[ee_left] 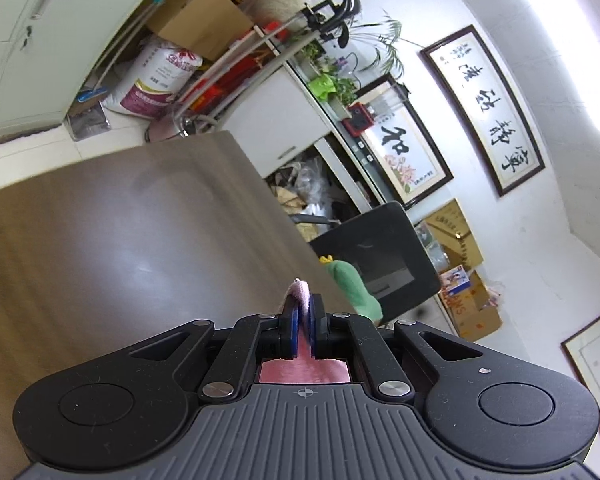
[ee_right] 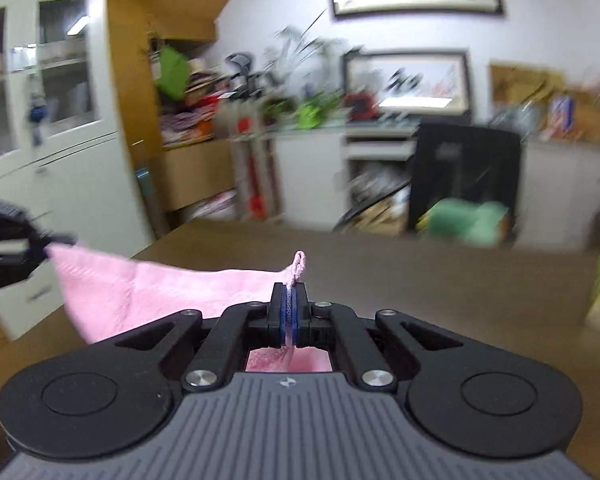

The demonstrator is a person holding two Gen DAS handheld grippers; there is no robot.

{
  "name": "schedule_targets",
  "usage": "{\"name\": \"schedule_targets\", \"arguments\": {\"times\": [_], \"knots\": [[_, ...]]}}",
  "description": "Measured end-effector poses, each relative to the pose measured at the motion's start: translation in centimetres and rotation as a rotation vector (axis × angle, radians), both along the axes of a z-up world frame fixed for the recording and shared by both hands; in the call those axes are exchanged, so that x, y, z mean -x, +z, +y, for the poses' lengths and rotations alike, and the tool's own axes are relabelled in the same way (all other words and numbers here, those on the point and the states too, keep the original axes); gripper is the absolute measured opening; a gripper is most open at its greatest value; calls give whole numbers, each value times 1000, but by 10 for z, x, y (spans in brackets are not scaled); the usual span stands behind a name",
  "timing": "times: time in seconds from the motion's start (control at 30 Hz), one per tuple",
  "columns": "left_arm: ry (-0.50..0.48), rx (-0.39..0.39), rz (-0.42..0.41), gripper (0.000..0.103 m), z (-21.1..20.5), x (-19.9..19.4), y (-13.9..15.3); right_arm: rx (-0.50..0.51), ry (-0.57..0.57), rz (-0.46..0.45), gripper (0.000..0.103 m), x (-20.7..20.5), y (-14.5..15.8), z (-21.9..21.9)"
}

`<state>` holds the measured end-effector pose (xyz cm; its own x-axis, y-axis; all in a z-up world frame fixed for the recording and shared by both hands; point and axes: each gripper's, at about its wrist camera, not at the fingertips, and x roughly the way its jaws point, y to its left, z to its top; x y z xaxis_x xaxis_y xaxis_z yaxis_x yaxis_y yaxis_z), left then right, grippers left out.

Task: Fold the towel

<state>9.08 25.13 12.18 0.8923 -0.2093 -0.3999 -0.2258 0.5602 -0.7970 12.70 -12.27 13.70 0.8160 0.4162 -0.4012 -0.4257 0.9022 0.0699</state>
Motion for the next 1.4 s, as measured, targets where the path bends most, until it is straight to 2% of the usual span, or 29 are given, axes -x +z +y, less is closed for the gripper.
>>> {"name": "schedule_targets", "arguments": {"times": [0.07,0.17,0.27,0.33,0.47,0.6,0.67,0.77,0.87,0.97,1.13,1.27,1.4], "knots": [[-21,0,-17,4,-21,-21,18,-6,-31,-55,3,-15,28,-6],[-55,-12,-76,4,-44,-27,48,-42,-21,-128,3,-13,63,-23],[-95,-47,-150,4,-61,-4,62,-41,47,-199,3,18,83,-50],[-122,-72,-193,4,-72,15,65,-25,76,-210,3,44,81,-71],[-177,-132,-152,4,-95,77,29,10,104,-174,3,103,51,-117],[-241,-125,13,4,-106,133,-44,66,106,-23,3,163,-12,-155],[-267,-107,99,4,-112,147,-75,96,96,55,3,189,-44,-167],[-295,-87,176,4,-121,166,-106,48,77,127,3,221,-75,-185],[-329,-92,186,4,-131,178,-114,-10,66,145,3,243,-87,-195],[-349,-97,167,4,-137,183,-108,-51,46,126,3,258,-89,-202],[-369,-121,75,4,-150,188,-68,-131,17,92,3,262,-79,-223],[-339,-131,4,4,-151,182,-38,-185,-18,68,4,250,-65,-239],[-316,-136,-3,5,-153,155,-28,-229,-54,63,4,225,-57,-250]]}}
